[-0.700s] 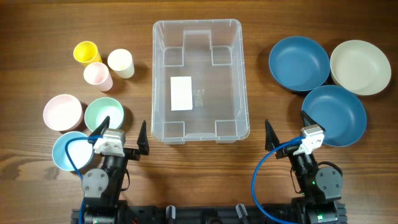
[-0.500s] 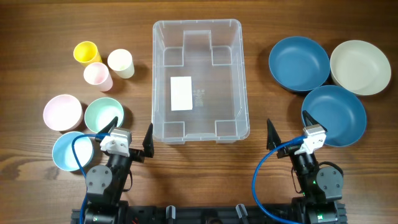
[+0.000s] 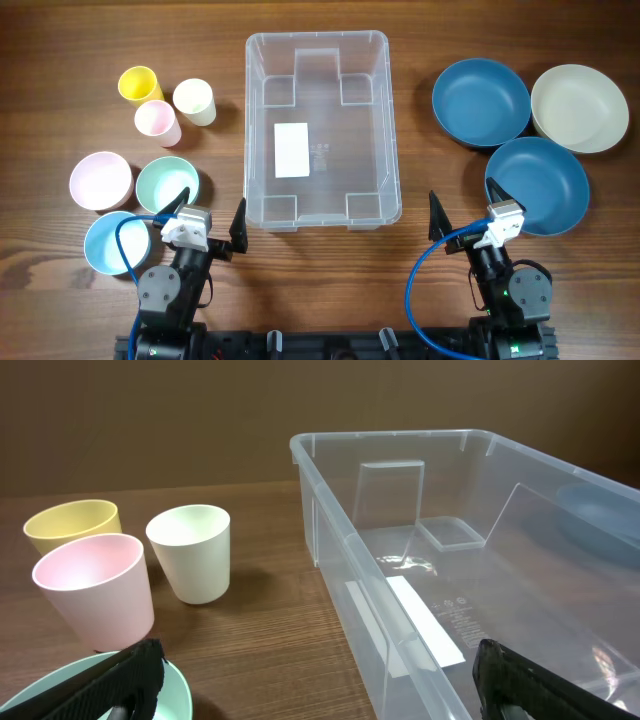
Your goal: Pack container
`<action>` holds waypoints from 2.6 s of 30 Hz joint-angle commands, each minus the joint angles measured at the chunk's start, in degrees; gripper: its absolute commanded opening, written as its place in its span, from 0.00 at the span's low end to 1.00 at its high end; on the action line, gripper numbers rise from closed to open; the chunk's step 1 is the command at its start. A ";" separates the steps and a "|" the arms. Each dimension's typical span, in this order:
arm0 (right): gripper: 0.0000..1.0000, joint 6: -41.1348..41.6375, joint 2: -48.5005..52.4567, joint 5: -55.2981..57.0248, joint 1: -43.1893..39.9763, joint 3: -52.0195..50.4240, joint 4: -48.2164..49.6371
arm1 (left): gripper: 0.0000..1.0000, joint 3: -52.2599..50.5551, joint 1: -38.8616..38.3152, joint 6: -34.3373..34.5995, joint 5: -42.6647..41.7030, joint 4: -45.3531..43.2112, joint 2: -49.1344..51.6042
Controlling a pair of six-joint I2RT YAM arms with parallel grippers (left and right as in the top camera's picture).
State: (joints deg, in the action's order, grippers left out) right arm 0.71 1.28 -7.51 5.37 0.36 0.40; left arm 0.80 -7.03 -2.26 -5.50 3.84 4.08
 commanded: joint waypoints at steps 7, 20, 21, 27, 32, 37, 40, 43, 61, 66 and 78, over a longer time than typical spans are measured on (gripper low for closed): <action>1.00 -0.59 -0.22 -0.26 -0.24 -0.04 0.17 | 1.00 -0.48 -0.26 0.33 -1.09 -0.02 0.07; 1.00 9.94 0.09 -2.25 -0.22 -0.04 0.20 | 1.00 -0.48 -0.26 0.33 -1.09 -0.02 0.07; 1.00 15.50 0.61 -2.23 -0.24 -0.04 0.20 | 1.00 -0.48 -0.26 0.33 -1.09 -0.02 0.07; 1.00 32.48 7.26 -2.32 -0.24 -0.04 0.28 | 1.00 -0.48 -0.26 0.33 -1.09 -0.02 0.07; 1.00 27.04 15.45 -6.34 -0.24 4.74 -2.21 | 1.00 -0.48 -0.26 0.33 -1.09 -0.02 0.07; 1.00 19.04 30.95 5.68 -0.24 31.78 -24.94 | 1.00 -0.48 -0.26 0.33 -1.09 -0.02 0.07; 1.00 18.93 41.51 15.76 -1.03 48.57 -39.60 | 1.00 -0.48 -0.26 0.33 -1.09 -0.02 0.07; 1.00 20.35 51.93 16.09 -7.28 65.29 -51.23 | 1.00 -0.48 -0.26 0.33 -1.09 -0.02 0.07; 1.00 22.40 88.59 -7.17 -53.99 66.31 -58.73 | 1.00 -0.48 -0.26 0.33 -1.09 -0.02 0.07; 1.00 24.74 89.26 -4.59 -54.58 58.47 -49.72 | 1.00 -0.48 -0.26 0.33 -1.09 -0.02 0.07; 0.77 27.26 89.26 -7.98 -54.45 48.50 -36.89 | 1.00 -0.48 -0.26 0.33 -1.09 -0.02 0.07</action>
State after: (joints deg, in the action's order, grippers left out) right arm 26.15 90.04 -14.39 -49.23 50.39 -37.91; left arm 0.80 -7.03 -2.26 -5.74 3.81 4.23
